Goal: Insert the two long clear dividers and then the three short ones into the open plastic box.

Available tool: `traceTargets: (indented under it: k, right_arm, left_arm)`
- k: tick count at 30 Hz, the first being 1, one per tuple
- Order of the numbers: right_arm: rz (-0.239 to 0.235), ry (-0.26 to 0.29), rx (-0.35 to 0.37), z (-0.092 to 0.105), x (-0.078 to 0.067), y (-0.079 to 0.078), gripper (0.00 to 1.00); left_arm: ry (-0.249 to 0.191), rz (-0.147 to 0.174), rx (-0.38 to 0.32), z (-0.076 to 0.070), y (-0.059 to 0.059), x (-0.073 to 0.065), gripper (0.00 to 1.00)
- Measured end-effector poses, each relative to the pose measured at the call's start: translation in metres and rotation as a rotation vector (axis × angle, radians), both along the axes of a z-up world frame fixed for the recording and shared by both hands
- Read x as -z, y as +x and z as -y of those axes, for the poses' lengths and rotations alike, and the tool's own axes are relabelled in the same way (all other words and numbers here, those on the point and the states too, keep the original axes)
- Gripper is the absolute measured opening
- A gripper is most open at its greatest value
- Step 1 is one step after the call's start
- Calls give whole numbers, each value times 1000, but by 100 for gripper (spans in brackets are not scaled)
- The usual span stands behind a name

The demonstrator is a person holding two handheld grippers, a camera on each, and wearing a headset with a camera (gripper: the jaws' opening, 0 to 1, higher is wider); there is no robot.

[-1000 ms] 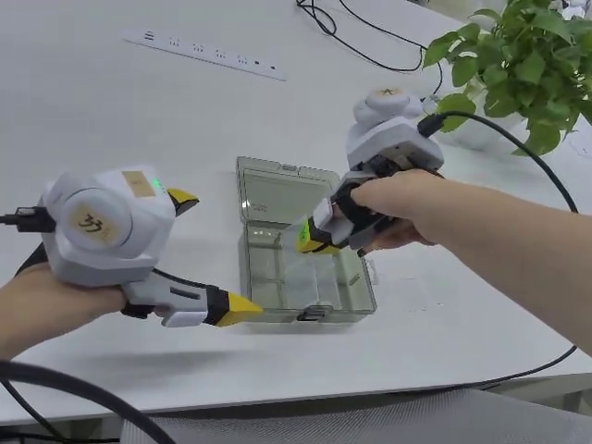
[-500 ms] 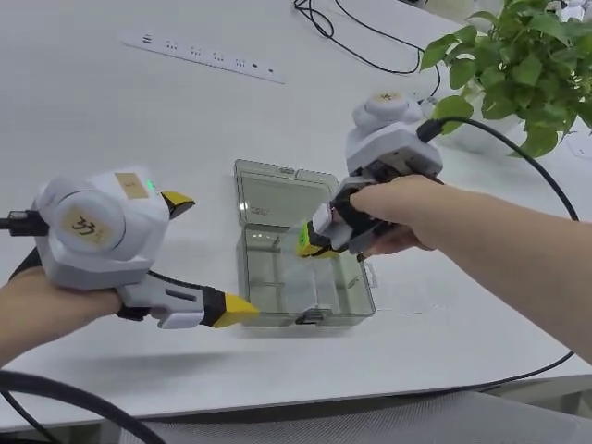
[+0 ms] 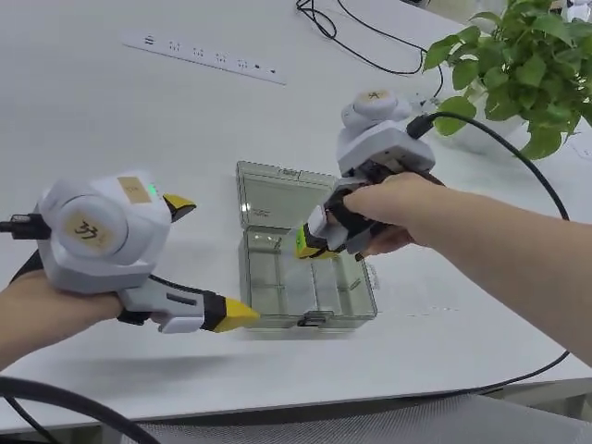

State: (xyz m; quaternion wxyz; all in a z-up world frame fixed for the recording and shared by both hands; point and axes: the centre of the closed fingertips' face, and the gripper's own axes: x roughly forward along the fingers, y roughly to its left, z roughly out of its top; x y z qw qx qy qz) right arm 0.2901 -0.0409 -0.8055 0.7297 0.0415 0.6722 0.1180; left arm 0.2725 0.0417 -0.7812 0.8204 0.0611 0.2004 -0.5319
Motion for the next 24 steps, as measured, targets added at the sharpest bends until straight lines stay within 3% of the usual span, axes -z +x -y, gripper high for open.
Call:
traceTargets:
  k: [6, 10, 24]
  right_arm:
    - [-1, -35, -44, -4, 3, 0, 2]
    - [3, -61, -83, -11, 5, -8, 2]
    - [1, -79, -95, -13, 16, -10, 2]
  left_arm:
    - [-2, -6, 3, 2, 0, 1, 96]
    - [-2, -10, 4, 1, 0, 1, 96]
    - [6, -20, -16, -8, 2, 5, 95]
